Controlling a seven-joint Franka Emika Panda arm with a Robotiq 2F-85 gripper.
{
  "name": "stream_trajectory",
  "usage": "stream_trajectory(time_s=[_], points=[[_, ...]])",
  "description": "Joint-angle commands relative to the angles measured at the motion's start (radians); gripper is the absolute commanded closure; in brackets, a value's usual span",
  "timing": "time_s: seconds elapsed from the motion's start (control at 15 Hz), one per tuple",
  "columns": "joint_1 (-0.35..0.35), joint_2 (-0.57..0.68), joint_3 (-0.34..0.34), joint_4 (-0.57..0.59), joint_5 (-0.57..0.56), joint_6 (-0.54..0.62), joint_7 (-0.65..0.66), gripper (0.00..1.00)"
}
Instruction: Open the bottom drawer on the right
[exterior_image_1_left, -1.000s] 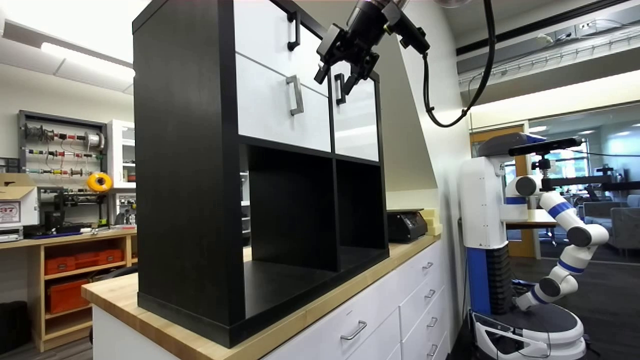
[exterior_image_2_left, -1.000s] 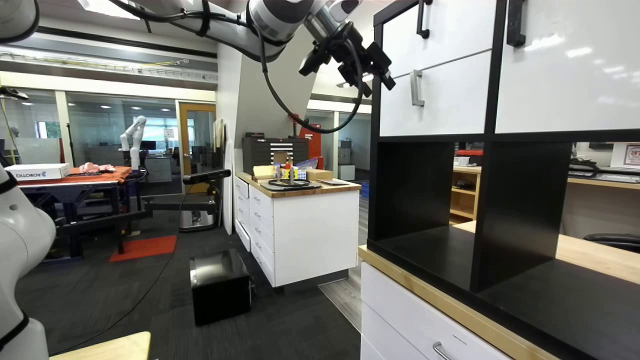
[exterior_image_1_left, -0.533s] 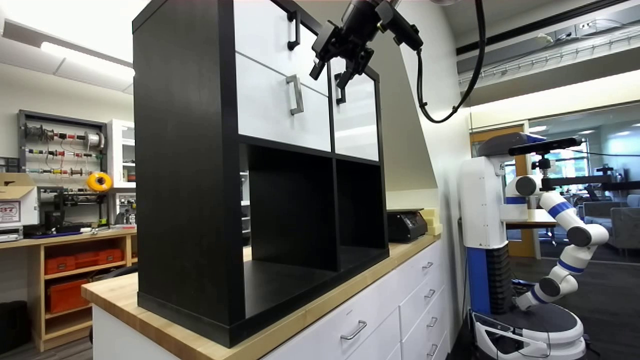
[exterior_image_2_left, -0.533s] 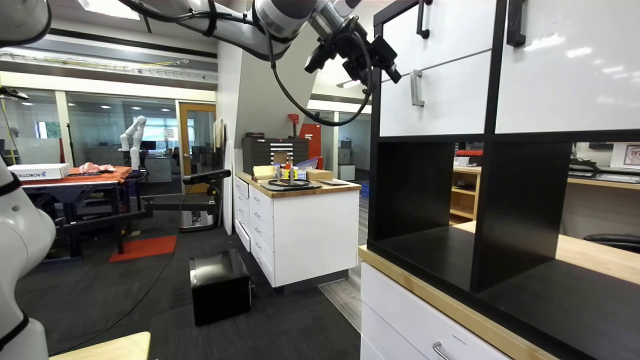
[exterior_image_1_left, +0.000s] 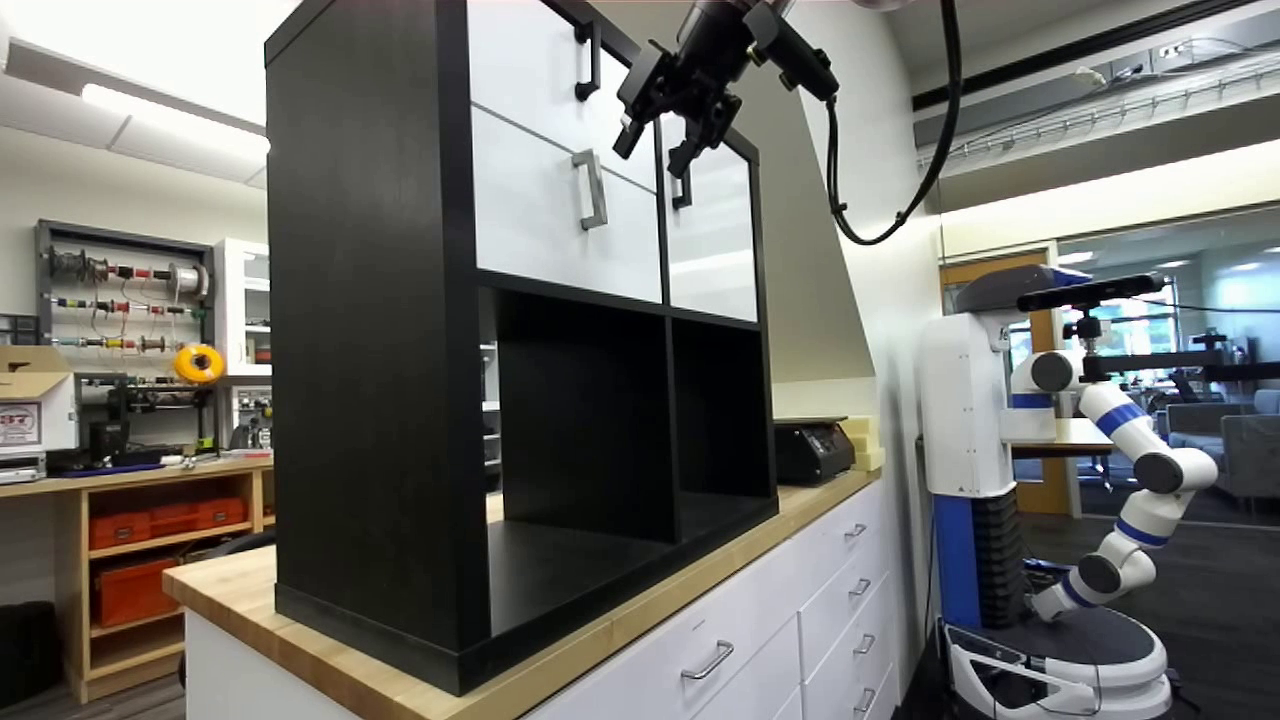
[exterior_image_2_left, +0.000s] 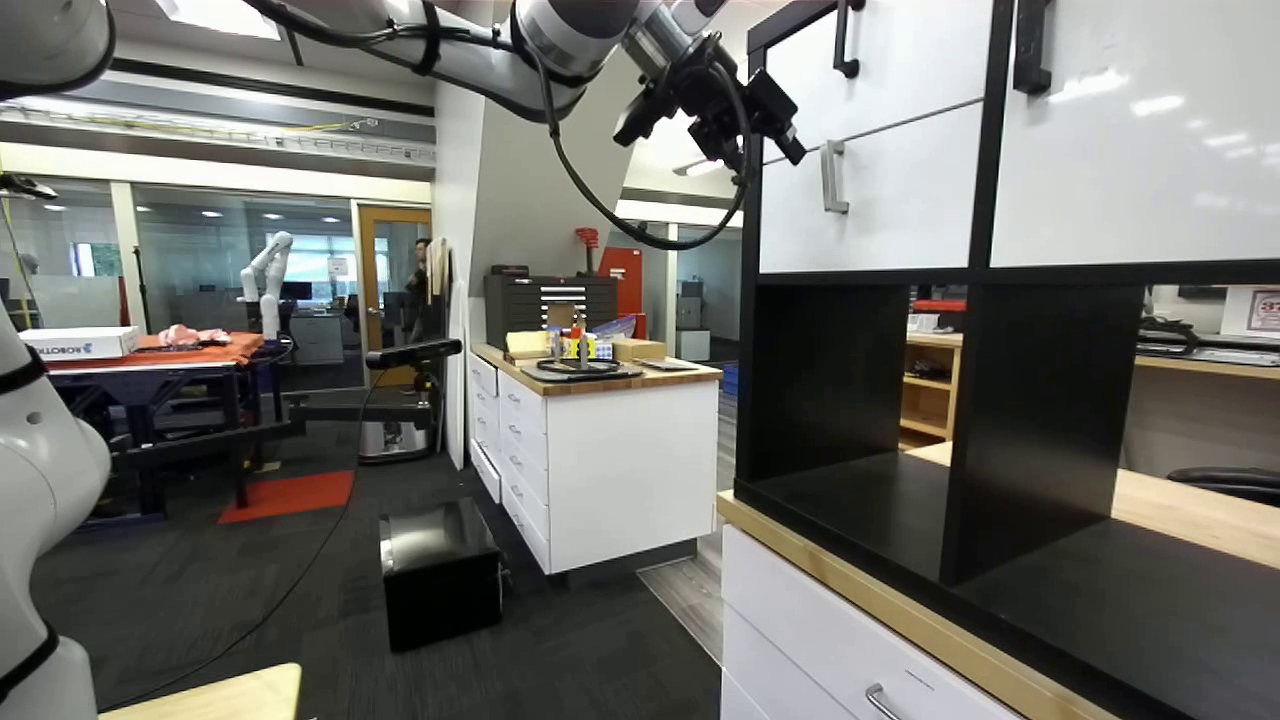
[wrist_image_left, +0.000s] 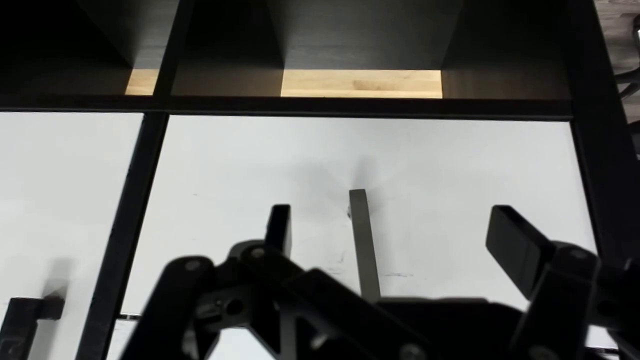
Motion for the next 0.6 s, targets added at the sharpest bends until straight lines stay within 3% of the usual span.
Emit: stream_trajectory(time_s=[0.0, 0.53], points=[[0.015, 0.003, -0.013, 0.006, -0.001, -0.004, 0.000, 0.00], [0.014, -0.009, -0.010, -0.010, -0.020, -0.001, 0.013, 0.00]])
